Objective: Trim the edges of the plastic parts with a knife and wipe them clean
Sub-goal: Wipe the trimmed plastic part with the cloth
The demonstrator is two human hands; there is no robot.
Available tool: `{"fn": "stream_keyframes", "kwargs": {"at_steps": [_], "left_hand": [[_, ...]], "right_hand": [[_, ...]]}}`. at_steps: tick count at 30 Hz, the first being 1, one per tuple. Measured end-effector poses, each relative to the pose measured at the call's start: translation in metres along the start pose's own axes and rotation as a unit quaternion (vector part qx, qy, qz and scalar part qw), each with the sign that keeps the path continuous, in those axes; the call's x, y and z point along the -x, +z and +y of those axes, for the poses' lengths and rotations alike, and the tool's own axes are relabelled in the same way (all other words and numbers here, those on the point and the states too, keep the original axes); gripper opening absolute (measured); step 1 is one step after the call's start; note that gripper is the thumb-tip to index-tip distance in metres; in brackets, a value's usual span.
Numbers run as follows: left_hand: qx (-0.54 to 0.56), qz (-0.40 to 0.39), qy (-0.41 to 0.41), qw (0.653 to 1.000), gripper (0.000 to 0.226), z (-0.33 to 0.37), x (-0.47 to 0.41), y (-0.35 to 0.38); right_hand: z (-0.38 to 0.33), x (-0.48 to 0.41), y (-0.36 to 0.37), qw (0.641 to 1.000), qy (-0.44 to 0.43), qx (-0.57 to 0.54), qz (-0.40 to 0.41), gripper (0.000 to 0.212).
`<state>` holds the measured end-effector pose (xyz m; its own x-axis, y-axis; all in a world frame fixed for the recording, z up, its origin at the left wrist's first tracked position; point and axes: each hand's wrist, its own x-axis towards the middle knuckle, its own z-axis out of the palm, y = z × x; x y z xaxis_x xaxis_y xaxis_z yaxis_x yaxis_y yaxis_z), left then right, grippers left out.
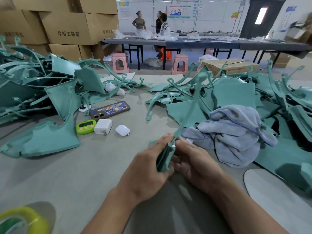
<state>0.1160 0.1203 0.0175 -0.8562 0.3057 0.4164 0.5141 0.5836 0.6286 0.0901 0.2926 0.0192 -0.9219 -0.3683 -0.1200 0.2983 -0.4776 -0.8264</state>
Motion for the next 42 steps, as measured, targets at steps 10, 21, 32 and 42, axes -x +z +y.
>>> {"fn": "stream_keyframes", "kwargs": {"at_steps": [10,21,32,42], "left_hand": [[0.5,0.115,-0.274,0.814,0.031,-0.004,-0.013,-0.004],[0.431,0.121,-0.293,0.845,0.02,-0.013,-0.013,-0.003],[0.494,0.122,-0.245,0.825,0.024,-0.011,-0.013,-0.006],[0.461,0.135,-0.276,0.833,0.028,-0.009,-0.013,-0.008]], "right_hand": [[-0.013,0.004,-0.012,0.993,-0.036,0.114,0.015,0.029],[0.002,-0.001,-0.005,0.99,-0.052,0.125,0.045,0.028],[-0.016,0.002,-0.015,0.993,-0.03,0.092,-0.071,0.035],[-0.014,-0.002,-0.024,0.993,-0.027,0.103,-0.042,0.038]]}}
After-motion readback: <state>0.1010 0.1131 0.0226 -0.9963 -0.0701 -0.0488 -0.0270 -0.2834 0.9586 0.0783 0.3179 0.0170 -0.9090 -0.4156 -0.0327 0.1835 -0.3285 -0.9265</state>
